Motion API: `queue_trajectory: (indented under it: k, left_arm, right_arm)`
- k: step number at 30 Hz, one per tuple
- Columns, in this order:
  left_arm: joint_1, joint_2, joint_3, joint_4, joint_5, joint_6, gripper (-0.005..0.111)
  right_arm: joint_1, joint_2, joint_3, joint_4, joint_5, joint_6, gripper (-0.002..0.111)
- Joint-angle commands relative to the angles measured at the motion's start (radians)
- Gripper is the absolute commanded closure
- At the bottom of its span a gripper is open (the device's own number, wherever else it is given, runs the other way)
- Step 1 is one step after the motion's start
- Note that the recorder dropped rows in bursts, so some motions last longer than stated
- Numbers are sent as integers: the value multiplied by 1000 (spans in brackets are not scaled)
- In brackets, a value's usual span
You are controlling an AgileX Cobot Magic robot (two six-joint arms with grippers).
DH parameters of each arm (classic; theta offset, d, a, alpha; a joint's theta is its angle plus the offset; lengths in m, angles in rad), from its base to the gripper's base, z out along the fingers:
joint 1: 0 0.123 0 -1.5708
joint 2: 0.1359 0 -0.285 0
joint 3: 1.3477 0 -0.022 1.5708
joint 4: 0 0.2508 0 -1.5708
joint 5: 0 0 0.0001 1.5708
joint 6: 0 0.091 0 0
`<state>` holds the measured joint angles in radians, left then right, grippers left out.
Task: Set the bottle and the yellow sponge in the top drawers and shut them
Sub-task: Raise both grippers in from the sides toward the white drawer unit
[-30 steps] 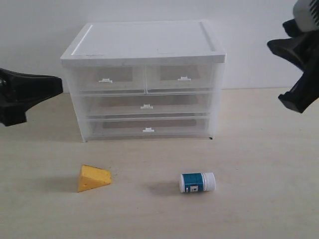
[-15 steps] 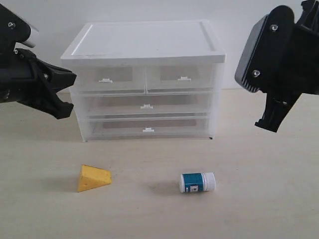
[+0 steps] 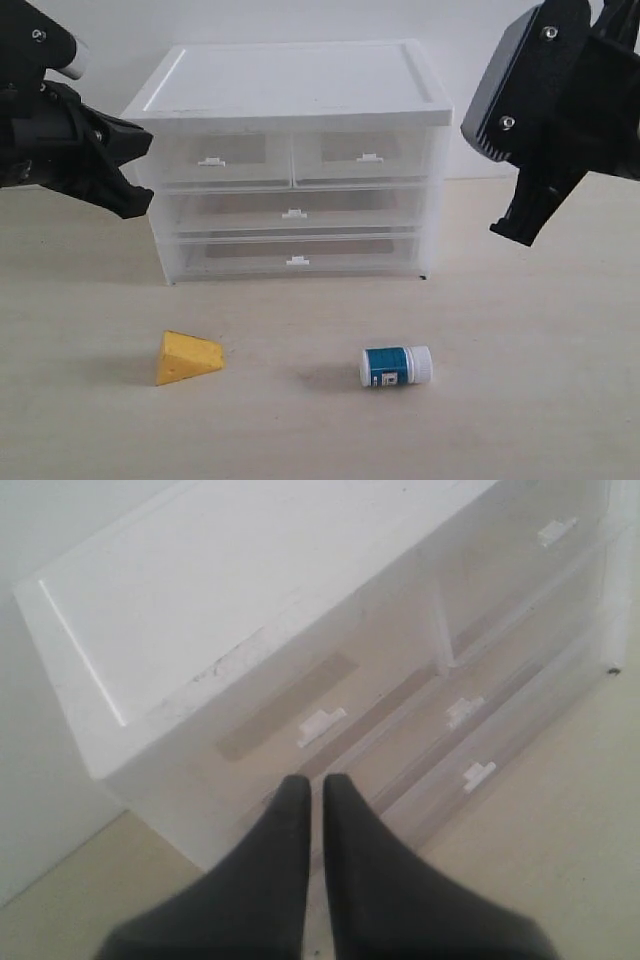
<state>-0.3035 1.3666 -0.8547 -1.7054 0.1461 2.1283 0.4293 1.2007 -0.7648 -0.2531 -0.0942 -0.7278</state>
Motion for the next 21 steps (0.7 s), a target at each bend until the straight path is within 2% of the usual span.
queue_trajectory:
  k: [1,16,18,21]
  left_arm:
    - [-8,3,-4,-14,12,-2,103]
    - [-8,3,-4,-14,12,-2,103]
    - [-8,3,-4,-14,12,-2,103]
    - [-8,3,-4,-14,12,-4,103]
  right_arm:
    - [-2,-2,-5,7,-21,24,80]
    - [-2,-4,-5,19,-57,93,80]
    - [-2,-4,-5,190,-85,-86,80]
    - [-2,-4,-5,682,-101,-675,80]
